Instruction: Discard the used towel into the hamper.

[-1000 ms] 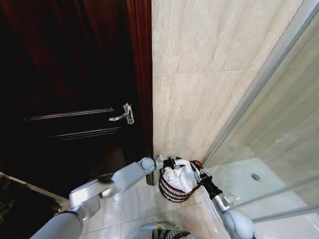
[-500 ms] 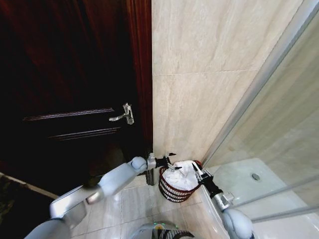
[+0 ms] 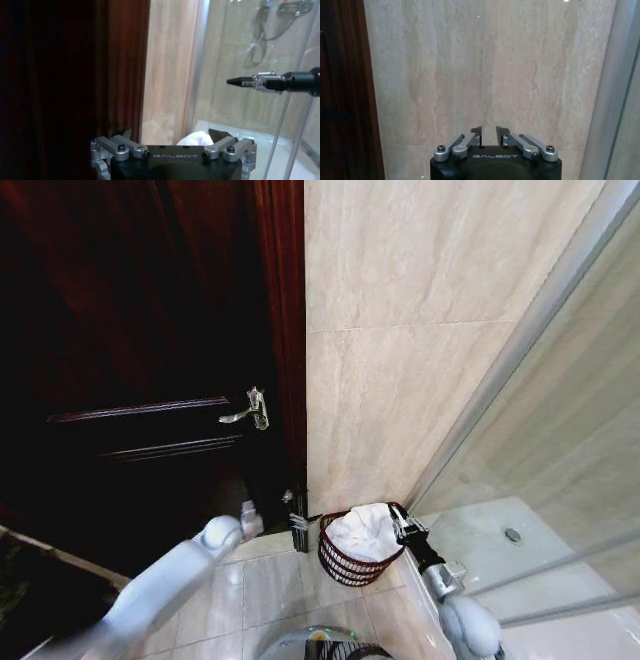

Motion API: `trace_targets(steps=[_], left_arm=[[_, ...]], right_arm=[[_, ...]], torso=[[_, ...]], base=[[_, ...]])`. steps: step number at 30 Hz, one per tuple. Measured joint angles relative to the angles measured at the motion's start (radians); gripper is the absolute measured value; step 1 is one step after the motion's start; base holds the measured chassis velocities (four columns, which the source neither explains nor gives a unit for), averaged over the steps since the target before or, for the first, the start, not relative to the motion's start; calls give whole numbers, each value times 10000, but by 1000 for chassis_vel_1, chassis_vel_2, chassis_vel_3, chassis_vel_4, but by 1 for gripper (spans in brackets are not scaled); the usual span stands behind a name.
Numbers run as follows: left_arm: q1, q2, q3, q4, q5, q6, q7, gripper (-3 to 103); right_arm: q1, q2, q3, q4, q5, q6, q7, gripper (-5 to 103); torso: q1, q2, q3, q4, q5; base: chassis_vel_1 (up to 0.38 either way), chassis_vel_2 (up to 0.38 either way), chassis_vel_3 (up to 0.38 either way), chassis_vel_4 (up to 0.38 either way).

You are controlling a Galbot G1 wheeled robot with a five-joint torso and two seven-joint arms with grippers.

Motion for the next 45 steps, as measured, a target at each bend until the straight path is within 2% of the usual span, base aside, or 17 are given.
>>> trace_targets(steps=[6,8,11,13,15,16,18,21,23,24,26,28,32,34,35,39,45], left_arm=[[1799,753,-1543,-1072,-235,170,564,100],[2669,1355,-2339,-1778,-419,273,579,100],[3523,1506,-3150,-2376,-504,358,322,100],[4547,1303,-3956,-3230,-577,626,-272,100],[4887,1204,-4126,-3479,-595,689,-489,100],[5540,891,-4409,-4044,-439,952,-1077,100],[5718,772,-4485,-4219,-386,1048,-1251,100],[6636,-129,-4997,-5377,121,1835,-2852,100],[6667,-181,-5019,-5439,153,1891,-2964,100],[6937,-706,-5198,-6030,406,2538,-3980,100],[7030,-940,-5253,-6247,474,2757,-4311,100],[7317,-1887,-5678,-6817,950,3161,-4923,100],[7424,-2664,-6113,-6958,1392,3093,-5007,100],[7421,-3606,-6449,-7044,1666,2963,-5099,100],[7421,-3606,-6449,-7044,1666,2963,-5099,100],[7161,-5266,-6370,-6931,2522,2613,-5225,100],[7021,-6649,-6025,-6695,3313,2126,-5196,100]], right_arm=[[-109,41,77,56,23,-58,146,18],[-149,12,80,43,-1,-64,158,18],[-147,1,79,15,-8,-93,189,18],[-120,4,76,15,-13,-168,279,18],[-117,12,77,27,-13,-190,308,18],[-115,80,105,94,-6,-234,427,18],[-115,119,127,130,1,-247,466,18],[-159,193,173,308,47,-270,629,18],[-163,194,173,320,52,-269,635,18],[-207,224,193,474,107,-280,729,18],[-219,240,205,521,118,-282,763,18],[-289,331,285,717,180,-284,892,18],[-321,420,350,904,193,-282,1021,18],[-419,668,460,1212,213,-283,1169,18],[-419,668,460,1212,213,-283,1169,18],[-813,1035,658,1796,224,-96,1413,18],[-1664,1383,772,2634,227,257,1611,18]], torso=[[1,0,0,-2,-5],[1,0,1,-3,5],[1,0,1,-2,2],[1,0,1,-3,0],[1,0,1,-2,1],[1,0,1,-1,0],[1,0,1,0,-1],[1,0,1,0,2],[1,0,1,-1,2],[1,0,1,-2,3],[1,0,2,-2,3],[1,0,1,-2,3],[1,0,2,-1,5],[1,-1,2,-1,5],[1,-1,2,-1,5],[1,-2,2,-1,4],[1,-2,2,-3,2]], base=[[0,0,0,0],[0,0,0,0],[0,0,0,0],[0,0,0,0],[0,0,0,0],[0,0,0,0],[0,0,0,0],[0,0,0,0],[0,0,0,0],[0,0,0,0],[0,0,0,0],[0,0,0,0],[0,0,0,0],[0,0,0,0],[0,0,0,0],[0,0,0,0],[0,0,0,0]])
